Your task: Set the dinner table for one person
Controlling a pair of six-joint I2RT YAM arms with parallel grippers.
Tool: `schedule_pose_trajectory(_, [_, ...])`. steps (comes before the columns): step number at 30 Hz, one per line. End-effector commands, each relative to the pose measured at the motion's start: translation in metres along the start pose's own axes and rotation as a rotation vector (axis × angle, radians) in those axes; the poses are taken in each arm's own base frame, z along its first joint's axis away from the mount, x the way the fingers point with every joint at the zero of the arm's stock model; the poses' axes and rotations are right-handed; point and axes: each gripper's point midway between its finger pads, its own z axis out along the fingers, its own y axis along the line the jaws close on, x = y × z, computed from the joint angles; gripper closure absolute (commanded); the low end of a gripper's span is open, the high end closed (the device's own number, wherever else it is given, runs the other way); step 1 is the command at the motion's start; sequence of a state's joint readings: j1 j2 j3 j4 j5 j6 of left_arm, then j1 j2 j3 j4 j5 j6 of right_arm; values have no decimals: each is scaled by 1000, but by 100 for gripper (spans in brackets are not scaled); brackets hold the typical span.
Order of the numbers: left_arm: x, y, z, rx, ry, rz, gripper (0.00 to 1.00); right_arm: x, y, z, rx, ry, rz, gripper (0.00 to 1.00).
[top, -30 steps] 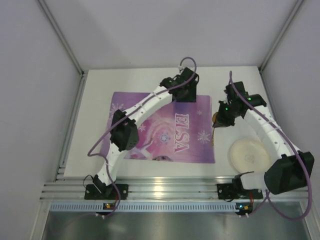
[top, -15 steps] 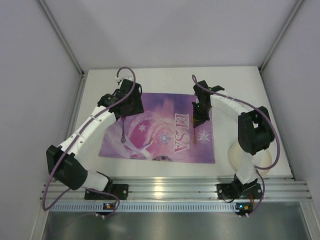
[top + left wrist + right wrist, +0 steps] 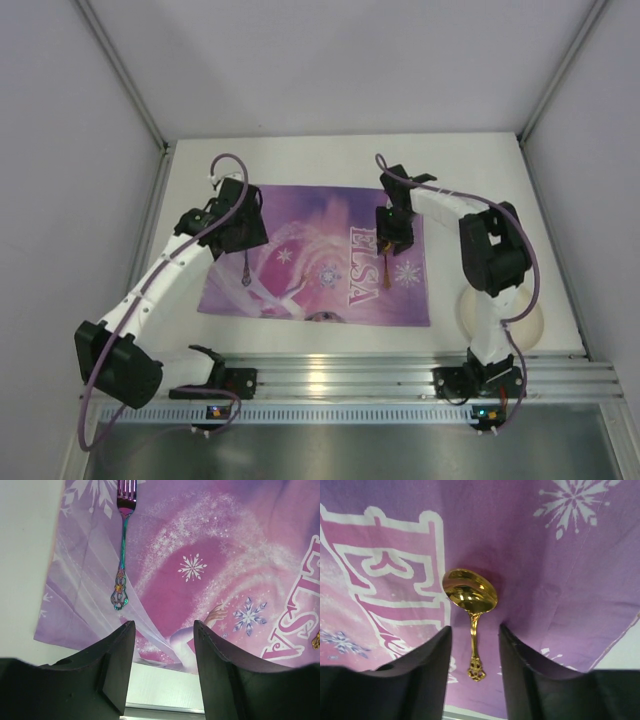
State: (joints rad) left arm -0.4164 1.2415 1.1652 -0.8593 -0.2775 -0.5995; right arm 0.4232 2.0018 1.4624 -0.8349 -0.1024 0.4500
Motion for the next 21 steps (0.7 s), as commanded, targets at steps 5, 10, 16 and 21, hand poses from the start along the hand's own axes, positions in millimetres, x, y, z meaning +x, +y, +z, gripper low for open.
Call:
schedule_pose_trajectory(5, [-14, -31, 24, 81, 12, 15, 44, -43, -4, -69, -64, -189, 47, 45])
schedule_pose_trajectory(10, [-20, -67, 53, 174, 48, 13, 45, -66, -48, -139, -78, -353, 154, 37])
schedule_pose_trajectory(16, [-12, -112, 107, 254, 190, 16, 46, -69, -131, -169, 25, -390, 299, 32])
schedule_pose_trajectory(21, [-9, -139, 156, 270, 266, 29, 47, -61, -194, -154, 105, -329, 478, 33])
